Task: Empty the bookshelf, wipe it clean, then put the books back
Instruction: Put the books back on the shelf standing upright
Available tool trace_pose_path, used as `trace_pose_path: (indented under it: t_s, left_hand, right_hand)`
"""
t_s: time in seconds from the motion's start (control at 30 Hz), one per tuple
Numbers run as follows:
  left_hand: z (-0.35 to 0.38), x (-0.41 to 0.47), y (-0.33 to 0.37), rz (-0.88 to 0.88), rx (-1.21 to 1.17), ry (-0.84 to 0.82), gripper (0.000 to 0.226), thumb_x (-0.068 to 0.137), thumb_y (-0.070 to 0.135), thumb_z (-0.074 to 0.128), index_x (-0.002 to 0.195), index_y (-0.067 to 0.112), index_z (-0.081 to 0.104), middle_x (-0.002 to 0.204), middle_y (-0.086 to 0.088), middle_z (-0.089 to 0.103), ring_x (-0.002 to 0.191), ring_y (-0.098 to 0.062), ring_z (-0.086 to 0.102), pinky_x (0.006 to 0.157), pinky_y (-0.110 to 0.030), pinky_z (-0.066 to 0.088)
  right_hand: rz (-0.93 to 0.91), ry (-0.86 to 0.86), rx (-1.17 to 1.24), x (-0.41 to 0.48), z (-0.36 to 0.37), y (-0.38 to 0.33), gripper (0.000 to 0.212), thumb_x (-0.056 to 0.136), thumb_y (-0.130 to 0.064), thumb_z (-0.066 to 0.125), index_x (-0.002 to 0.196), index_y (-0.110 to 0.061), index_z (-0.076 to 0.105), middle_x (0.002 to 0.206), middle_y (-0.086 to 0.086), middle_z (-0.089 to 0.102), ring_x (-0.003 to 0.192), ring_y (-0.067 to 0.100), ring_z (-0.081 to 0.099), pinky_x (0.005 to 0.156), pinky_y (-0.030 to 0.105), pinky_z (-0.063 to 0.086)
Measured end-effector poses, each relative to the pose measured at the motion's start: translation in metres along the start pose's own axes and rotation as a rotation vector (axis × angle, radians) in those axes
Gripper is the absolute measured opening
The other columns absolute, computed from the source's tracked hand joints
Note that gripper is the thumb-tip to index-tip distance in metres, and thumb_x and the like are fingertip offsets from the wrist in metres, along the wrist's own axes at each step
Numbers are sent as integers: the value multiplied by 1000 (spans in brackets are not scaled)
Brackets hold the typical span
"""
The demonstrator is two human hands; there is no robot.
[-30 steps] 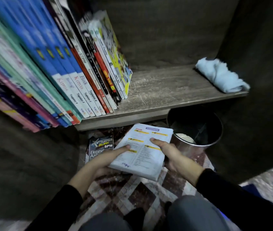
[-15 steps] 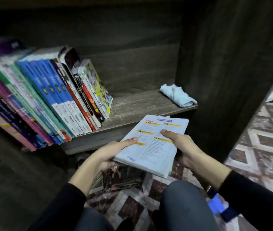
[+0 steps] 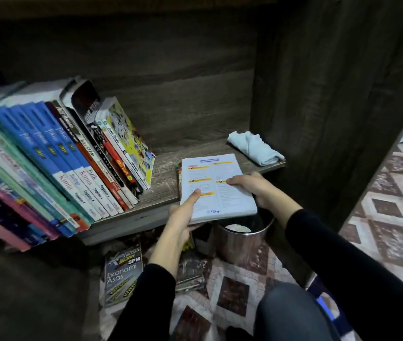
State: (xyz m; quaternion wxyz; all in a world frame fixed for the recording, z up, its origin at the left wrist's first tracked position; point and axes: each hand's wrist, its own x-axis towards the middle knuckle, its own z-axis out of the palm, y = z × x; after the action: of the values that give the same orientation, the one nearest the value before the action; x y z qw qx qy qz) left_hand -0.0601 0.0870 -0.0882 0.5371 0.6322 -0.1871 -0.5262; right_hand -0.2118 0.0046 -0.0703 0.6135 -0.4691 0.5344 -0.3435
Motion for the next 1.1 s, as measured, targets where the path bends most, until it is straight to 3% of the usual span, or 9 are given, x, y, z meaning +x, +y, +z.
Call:
trace_pose_path:
  t_s: [0.17, 0.23, 0.33, 0.5, 0.6, 0.7, 0.87, 0.97, 1.1]
  left_hand:
    - [3, 18, -6, -7, -31, 45, 36, 82, 36, 72, 99, 8, 57, 98, -10, 68, 77, -24, 67, 61, -30, 54]
    - [2, 22, -8, -10, -16, 41, 40, 80, 39, 72, 102, 8, 61, 102, -12, 70, 84, -26, 68, 71, -34, 56]
    - [0, 20, -6, -21, 0, 14, 45, 83, 41, 69, 112, 7, 61, 101, -12, 70, 75, -22, 67, 55, -27, 54]
    - [-3, 16, 2, -24, -26, -40, 35, 93, 37, 56, 118, 11, 58, 99, -10, 65, 74, -19, 62, 59, -30, 50]
    - [-2, 15, 8, -12, -45, -86, 34, 94, 34, 53, 120, 11, 58, 102, -10, 66, 85, -23, 63, 64, -34, 53]
    - [-2, 13, 14, 39, -68, -123, 38, 95, 33, 52, 124, 9, 57, 109, -12, 67, 92, -25, 65, 65, -37, 55]
    - [-2, 11, 28, 143, -147, -190, 51, 97, 56, 28, 110, 16, 57, 92, -8, 68, 66, -17, 69, 64, -32, 51]
    - [2, 17, 27, 136, -170, -133, 52, 100, 48, 25, 120, 10, 53, 114, -11, 63, 90, -22, 66, 76, -33, 50]
    - [22, 17, 18, 90, -49, -168, 46, 102, 40, 29, 136, 12, 44, 137, -6, 51, 121, -23, 51, 92, -37, 40]
  right_hand:
    - [-99, 161, -248, 31, 5, 14, 40, 75, -27, 80, 87, -15, 44, 111, 11, 63, 88, 19, 58, 70, 30, 49]
    - [-163, 197, -446, 29, 5, 13, 41, 78, -33, 76, 97, -13, 46, 115, 9, 59, 97, 21, 56, 69, 27, 44]
    - [-540, 275, -908, 10, 7, 15, 60, 82, -47, 68, 126, -12, 45, 129, 8, 48, 119, 27, 46, 91, 36, 39]
    - [-944, 181, -1327, -23, 14, 49, 86, 67, -79, 42, 130, -21, 52, 125, 5, 56, 116, 25, 51, 94, 38, 41]
    - [-1151, 353, -1509, -14, 16, 59, 75, 59, -61, 68, 119, -18, 54, 103, 6, 61, 91, 29, 60, 73, 38, 50]
    - [-1328, 548, -1458, 0, 18, 54, 53, 61, -28, 74, 109, -18, 52, 83, 1, 62, 65, 25, 57, 49, 30, 44]
    - [-1447, 691, -1201, 10, 12, 37, 50, 60, -30, 77, 106, -18, 63, 83, -1, 70, 55, 22, 57, 39, 25, 43]
    - [-1193, 818, -724, -8, 25, 18, 33, 69, -30, 70, 97, -12, 68, 68, 5, 67, 58, 27, 61, 48, 29, 46]
    - [-624, 612, 135, -17, 42, 9, 20, 71, -31, 79, 78, -18, 65, 76, -2, 69, 76, 21, 66, 75, 44, 55]
